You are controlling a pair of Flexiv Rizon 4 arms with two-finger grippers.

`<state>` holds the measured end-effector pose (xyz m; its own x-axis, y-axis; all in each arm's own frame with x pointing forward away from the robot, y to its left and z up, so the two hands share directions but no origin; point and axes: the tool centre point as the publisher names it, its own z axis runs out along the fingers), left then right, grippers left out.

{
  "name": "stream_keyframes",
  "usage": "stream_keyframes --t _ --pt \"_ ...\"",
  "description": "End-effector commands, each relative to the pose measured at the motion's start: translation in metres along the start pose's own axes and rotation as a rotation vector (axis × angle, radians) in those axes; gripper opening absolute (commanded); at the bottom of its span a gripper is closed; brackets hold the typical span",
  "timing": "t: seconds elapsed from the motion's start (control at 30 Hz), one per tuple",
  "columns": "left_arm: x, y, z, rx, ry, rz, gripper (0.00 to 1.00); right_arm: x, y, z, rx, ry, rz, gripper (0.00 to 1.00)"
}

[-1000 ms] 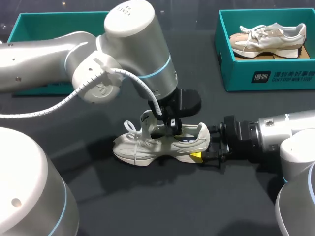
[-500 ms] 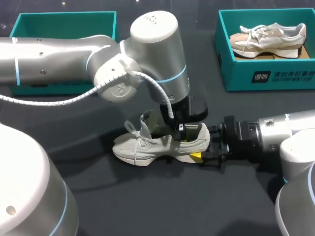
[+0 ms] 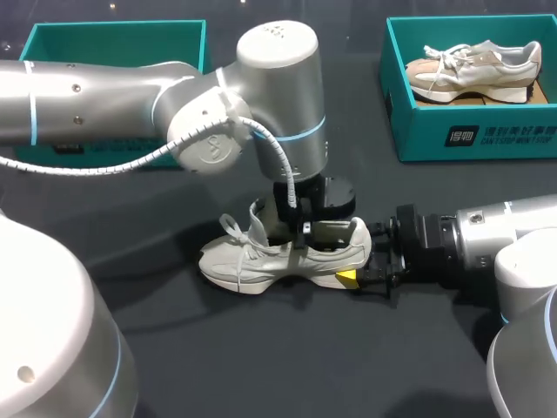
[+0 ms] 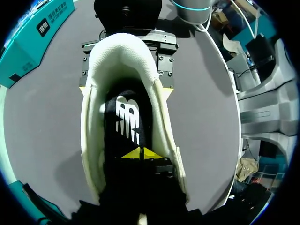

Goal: Take the shoe out of the shoebox, open the shoe tongue, remove and reinsert the insole, then place the shoe into the shoebox

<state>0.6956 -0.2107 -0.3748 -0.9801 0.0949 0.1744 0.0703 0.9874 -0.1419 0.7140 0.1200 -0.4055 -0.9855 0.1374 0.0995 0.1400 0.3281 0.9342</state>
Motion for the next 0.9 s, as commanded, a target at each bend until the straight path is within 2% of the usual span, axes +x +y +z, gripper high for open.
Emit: stream_keyframes --t 0.03,0.07,0.13,0.3,0.5,0.7,0.8,0.87,0.9 --pt "0.010 0.007 0.001 0.002 -0.026 0.006 0.22 0.001 0.000 -0.001 0.002 -0.002 0.000 0.00" --pt "0.011 0.008 0.002 0.003 -0.024 0.009 0.31 0.001 0.000 -0.001 0.002 -0.002 0.000 0.00" --pt "0.011 0.009 0.004 0.004 -0.033 0.010 0.41 0.001 0.000 -0.001 0.002 -0.002 0.000 0.00" --pt "0.011 0.011 0.012 0.001 -0.050 0.009 0.45 0.001 0.000 -0.001 0.002 -0.002 0.000 0.00" --pt "0.003 0.011 0.030 -0.022 -0.152 0.016 0.47 0.001 0.000 -0.001 0.002 -0.002 0.000 0.00" --pt "-0.009 0.011 0.043 -0.058 -0.247 0.011 0.42 0.001 0.000 -0.001 0.002 -0.002 0.000 0.00" --pt "-0.017 0.012 0.047 -0.073 -0.260 0.000 0.35 0.001 0.000 -0.001 0.002 -0.002 0.000 0.00" --pt "-0.021 0.013 0.047 -0.080 -0.263 -0.009 0.25 0.001 0.000 -0.001 0.002 -0.002 0.000 0.00" --pt "-0.023 0.014 0.047 -0.081 -0.262 -0.015 0.15 0.001 0.000 -0.001 0.002 -0.002 0.000 0.00"
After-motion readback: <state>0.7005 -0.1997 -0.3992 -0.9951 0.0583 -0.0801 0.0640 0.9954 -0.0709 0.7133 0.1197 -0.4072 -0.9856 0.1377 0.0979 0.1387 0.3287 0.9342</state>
